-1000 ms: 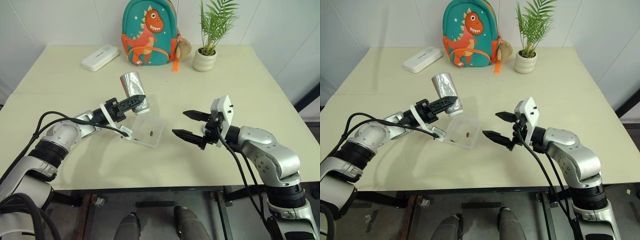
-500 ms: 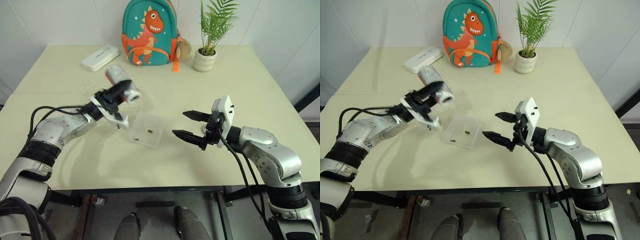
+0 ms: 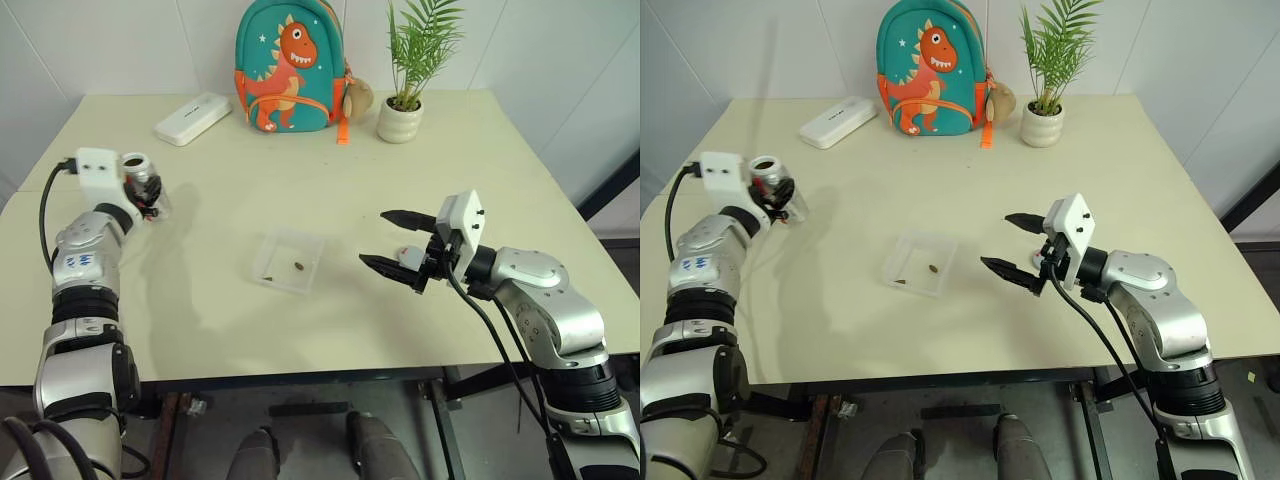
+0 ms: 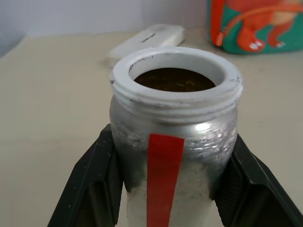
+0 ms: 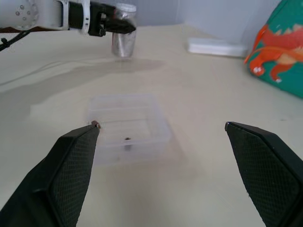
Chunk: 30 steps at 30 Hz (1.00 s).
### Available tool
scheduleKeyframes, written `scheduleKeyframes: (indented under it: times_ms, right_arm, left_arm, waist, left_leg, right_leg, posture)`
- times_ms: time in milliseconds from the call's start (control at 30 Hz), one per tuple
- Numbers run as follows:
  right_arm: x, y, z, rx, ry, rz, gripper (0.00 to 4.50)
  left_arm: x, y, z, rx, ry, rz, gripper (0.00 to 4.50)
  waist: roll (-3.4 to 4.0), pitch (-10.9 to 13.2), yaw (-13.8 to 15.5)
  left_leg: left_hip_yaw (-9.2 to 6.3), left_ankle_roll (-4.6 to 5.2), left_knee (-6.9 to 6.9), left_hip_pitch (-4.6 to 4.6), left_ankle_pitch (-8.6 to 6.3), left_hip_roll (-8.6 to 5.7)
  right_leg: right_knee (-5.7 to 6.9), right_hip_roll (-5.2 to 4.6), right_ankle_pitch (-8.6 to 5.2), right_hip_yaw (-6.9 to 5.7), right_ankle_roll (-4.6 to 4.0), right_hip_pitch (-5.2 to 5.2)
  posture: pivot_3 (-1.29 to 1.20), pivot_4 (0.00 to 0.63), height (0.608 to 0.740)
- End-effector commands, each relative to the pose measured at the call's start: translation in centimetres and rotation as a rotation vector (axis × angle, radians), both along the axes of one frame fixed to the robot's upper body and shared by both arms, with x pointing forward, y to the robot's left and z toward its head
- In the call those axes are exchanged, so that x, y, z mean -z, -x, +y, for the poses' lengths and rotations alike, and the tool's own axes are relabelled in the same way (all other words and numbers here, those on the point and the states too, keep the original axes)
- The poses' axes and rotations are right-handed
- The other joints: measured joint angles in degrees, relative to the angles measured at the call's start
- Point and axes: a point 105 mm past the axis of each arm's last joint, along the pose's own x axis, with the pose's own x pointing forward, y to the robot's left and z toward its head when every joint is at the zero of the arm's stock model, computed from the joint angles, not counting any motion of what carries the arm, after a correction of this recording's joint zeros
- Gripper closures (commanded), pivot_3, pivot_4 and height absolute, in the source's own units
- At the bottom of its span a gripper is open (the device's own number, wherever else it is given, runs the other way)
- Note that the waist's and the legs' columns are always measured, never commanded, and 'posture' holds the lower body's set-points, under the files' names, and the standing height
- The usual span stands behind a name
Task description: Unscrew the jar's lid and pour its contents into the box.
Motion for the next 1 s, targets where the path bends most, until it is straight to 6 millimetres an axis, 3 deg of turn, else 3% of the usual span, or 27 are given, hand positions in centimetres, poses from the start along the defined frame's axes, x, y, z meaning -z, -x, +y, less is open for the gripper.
scheduleKeyframes:
  times_ms: [33,100,300,567,767,867,1000]
  right_arm:
    - [-1.6,0.7,0.0,-0.024,-0.034,-0.102,0.01]
    - [-2.1,1.1,0.3,-0.052,-0.053,-0.141,0.01]
    - [-2.0,1.3,0.8,-0.093,-0.028,-0.147,0.01]
    - [-1.9,1.3,1.1,-0.106,-0.037,-0.128,0.0]
    - [-1.8,1.6,1.4,-0.119,-0.048,-0.117,0.0]
    - [-2.1,2.0,1.3,-0.128,-0.075,-0.093,0.0]
    - [-1.6,2.7,0.6,-0.171,0.008,-0.078,0.0]
  left_arm:
    - [-1.2,0.9,0.4,0.065,0.022,-0.103,2.32]
    - [0.1,1.2,0.0,0.118,0.022,-0.085,2.32]
    - [3.4,1.8,1.4,0.045,0.018,-0.007,2.32]
    - [3.9,2.3,2.1,0.025,0.012,0.007,0.05]
    - [4.5,3.6,3.0,0.01,-0.068,0.041,0.02]
    - [4.8,5.7,3.9,0.007,-0.181,0.084,0.02]
    - [3.7,9.4,4.1,0.066,-0.397,0.133,0.02]
  waist:
    - [0.0,0.0,0.04]
    - [0.0,-0.01,0.06]
    - [-0.02,-0.02,0.04]
    - [-0.03,-0.02,0.07]
    - [-0.03,-0.02,-0.2]
    - [-0.04,-0.02,-0.4]
    - [-0.05,-0.02,-0.25]
  left_leg:
    - [0.0,-0.01,0.0,0.0,0.0,0.0]
    - [0.02,-0.02,0.02,0.0,0.0,0.0]
    - [0.01,-0.02,0.03,0.04,0.0,0.01]
    - [0.02,-0.04,0.04,0.08,0.01,0.01]
    - [0.03,-0.04,-0.01,0.09,0.01,0.01]
    - [0.04,-0.05,-0.05,0.1,0.0,0.06]
    - [0.05,-0.14,-0.05,0.1,-0.05,0.15]
  right_leg:
    - [-0.01,0.0,0.0,0.0,0.0,0.0]
    - [0.0,0.0,0.01,0.0,-0.01,0.0]
    - [0.06,0.0,0.03,0.0,-0.05,0.01]
    - [0.09,0.01,0.05,0.01,-0.08,0.02]
    - [0.06,0.01,0.05,0.02,-0.08,0.02]
    - [0.06,0.03,0.04,0.03,-0.1,0.01]
    - [0.06,0.06,0.0,0.02,-0.18,0.0]
  posture:
    - [0.0,0.15,0.74]
    - [0.0,0.15,0.74]
    - [0.0,0.15,0.74]
    - [0.0,0.15,0.74]
    - [0.0,0.15,0.74]
    - [0.0,0.15,0.74]
    - [0.0,0.15,0.74]
